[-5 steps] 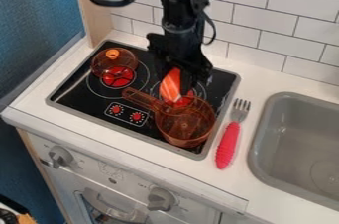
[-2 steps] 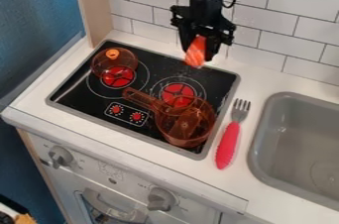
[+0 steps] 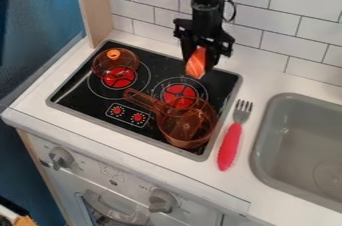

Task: Move the salmon on the upper right of the stove

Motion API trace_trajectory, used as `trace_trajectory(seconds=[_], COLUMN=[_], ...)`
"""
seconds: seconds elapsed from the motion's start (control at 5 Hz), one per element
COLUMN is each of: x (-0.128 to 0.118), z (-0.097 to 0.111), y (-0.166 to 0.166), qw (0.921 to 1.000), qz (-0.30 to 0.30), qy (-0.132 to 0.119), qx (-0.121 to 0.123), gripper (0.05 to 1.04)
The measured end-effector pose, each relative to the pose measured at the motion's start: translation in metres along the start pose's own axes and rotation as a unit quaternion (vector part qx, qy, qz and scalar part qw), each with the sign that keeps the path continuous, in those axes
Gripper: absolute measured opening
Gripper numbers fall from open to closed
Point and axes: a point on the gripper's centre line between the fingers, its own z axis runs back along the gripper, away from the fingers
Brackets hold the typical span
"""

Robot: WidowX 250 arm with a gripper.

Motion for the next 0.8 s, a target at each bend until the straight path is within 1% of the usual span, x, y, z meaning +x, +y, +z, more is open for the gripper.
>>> trace_trajectory(seconds=[0.2,0.4,0.6,0.8], x=[-0.0004,0.0033,0.0058,0.0055], z=[-0.0153,-0.0182,-0.0182,-0.0181], y=[-0.0127,-0.0136,-0.0148,-0.0174], qw=[0.9997,0.9996,0.9994,0.9991], qz=[-0.024,-0.025,-0.033,-0.037], qy=[0.006,0.008,0.003,0.005], qx=[-0.004,-0.008,-0.008,-0.017], gripper=[0.578,0.578,0.578,0.630])
